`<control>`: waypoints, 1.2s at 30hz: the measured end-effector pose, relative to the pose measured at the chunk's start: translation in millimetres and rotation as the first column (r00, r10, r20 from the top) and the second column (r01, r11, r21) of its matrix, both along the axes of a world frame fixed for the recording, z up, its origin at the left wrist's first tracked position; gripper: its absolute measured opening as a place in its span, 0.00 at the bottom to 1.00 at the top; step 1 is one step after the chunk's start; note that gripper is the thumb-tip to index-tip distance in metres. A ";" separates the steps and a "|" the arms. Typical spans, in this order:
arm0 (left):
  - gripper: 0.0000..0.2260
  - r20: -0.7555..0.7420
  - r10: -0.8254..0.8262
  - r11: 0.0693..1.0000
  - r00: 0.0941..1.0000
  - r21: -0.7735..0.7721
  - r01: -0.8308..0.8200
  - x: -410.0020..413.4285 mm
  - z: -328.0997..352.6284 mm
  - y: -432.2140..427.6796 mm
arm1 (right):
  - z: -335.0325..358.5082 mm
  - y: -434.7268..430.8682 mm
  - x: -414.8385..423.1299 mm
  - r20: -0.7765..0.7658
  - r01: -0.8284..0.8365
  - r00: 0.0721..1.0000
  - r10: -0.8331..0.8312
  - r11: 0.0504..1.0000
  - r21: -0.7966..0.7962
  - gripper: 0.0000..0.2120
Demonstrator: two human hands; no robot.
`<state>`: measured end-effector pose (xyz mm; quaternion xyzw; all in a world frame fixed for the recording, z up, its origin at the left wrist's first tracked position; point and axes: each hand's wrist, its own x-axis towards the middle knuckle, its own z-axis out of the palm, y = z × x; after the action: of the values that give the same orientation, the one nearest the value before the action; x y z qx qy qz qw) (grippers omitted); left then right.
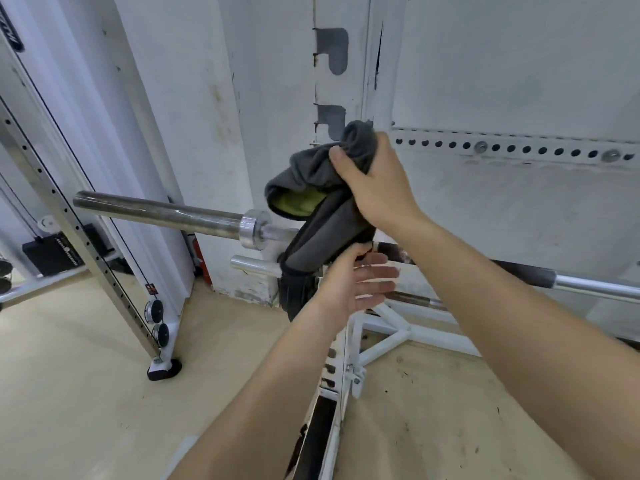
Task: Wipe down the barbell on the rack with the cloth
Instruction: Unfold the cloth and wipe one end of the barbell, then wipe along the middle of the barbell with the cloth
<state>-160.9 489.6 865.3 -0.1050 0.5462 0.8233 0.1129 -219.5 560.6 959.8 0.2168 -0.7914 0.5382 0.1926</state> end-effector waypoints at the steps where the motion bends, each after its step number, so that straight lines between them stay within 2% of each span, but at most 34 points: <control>1: 0.15 -0.040 0.026 1.000 0.999 0.013 -0.025 -2.4 0.8 3.8 | 5.9 13.6 -2.3 0.012 0.005 1.000 -0.004 0.999 -0.040 0.17; 4: 0.20 -0.224 0.241 0.964 0.944 0.166 -0.207 -0.9 15.9 7.8 | 17.7 49.4 -6.4 0.042 0.009 0.999 -0.006 0.998 -0.069 0.17; 6: 0.26 -0.306 0.287 0.938 0.908 0.279 -0.203 -1.1 29.5 11.5 | 20.7 67.7 -7.2 0.037 -0.006 0.999 0.008 0.998 -0.057 0.16; 7: 0.28 -0.341 0.269 0.949 0.901 0.256 -0.186 -1.2 35.3 14.2 | 22.0 75.7 -7.2 0.029 -0.013 0.999 0.014 0.999 -0.051 0.15; 9: 0.30 -0.384 0.178 0.983 0.906 0.018 -0.185 2.6 49.0 22.6 | 24.8 89.4 -7.3 0.039 -0.023 0.999 0.026 0.997 -0.072 0.12; 11: 0.27 -0.375 0.060 0.947 0.925 -0.271 -0.172 4.0 59.2 29.3 | 29.4 101.9 -10.0 0.100 -0.043 0.993 0.060 0.985 -0.166 0.10; 13: 0.25 -0.354 -0.038 0.904 0.934 -0.411 -0.119 4.2 67.4 30.7 | 36.3 112.7 -14.0 0.179 -0.056 0.977 0.112 0.956 -0.289 0.09; 16: 0.25 -0.455 -0.033 0.926 0.890 -0.348 -0.144 0.3 77.8 37.6 | 42.7 124.0 -17.9 0.261 -0.026 0.956 0.132 0.926 -0.375 0.09; 19: 0.26 -0.550 -0.050 0.879 0.834 -0.421 -0.225 -4.8 88.7 60.9 | 42.2 128.8 -20.3 0.298 -0.017 0.943 0.151 0.913 -0.408 0.14; 21: 0.21 -0.578 -0.050 0.821 0.815 -0.488 -0.296 -13.5 92.8 72.7 | 42.8 129.8 -19.3 0.298 -0.031 0.937 0.181 0.895 -0.444 0.13; 23: 0.12 -0.587 -0.035 0.786 0.809 -0.516 -0.340 -25.3 95.4 73.6 | 44.9 133.5 -20.1 0.280 -0.041 0.941 0.191 0.885 -0.463 0.11; 25: 0.07 -0.603 0.054 0.770 0.796 -0.482 -0.418 -36.8 99.4 67.1 | 45.5 141.8 -23.0 0.283 -0.056 0.943 0.172 0.925 -0.376 0.13; 27: 0.08 -0.622 0.179 0.731 0.762 -0.434 -0.527 -46.2 106.1 59.6 | 43.0 153.0 -26.6 0.235 -0.021 0.971 0.032 0.998 -0.051 0.22; 29: 0.10 -0.648 0.253 0.700 0.718 -0.390 -0.598 -53.7 117.9 55.5 | 37.8 162.2 -26.0 0.096 0.078 0.989 -0.113 0.948 0.308 0.28; 30: 0.11 -0.679 0.254 0.677 0.689 -0.384 -0.628 -56.4 124.4 54.8 | 35.5 165.2 -24.8 0.025 0.128 0.988 -0.151 0.901 0.414 0.31; 32: 0.13 -0.775 0.188 0.582 0.603 -0.406 -0.704 -59.8 135.7 54.3 | 34.8 168.6 -18.5 -0.078 0.185 0.983 -0.169 0.852 0.490 0.33; 33: 0.13 -0.827 0.125 0.485 0.549 -0.431 -0.761 -60.8 140.6 53.5 | 35.9 169.5 -15.6 -0.106 0.195 0.981 -0.164 0.854 0.482 0.33; 36: 0.13 -0.895 -0.054 0.090 0.443 -0.447 -0.890 -59.1 147.9 48.1 | 37.0 173.0 -14.3 -0.201 0.234 0.967 -0.158 0.867 0.440 0.33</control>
<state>-219.9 537.7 1013.3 0.0175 0.8278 0.2704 -0.4913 -233.8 733.5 996.7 0.2166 -0.8962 0.2940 0.2518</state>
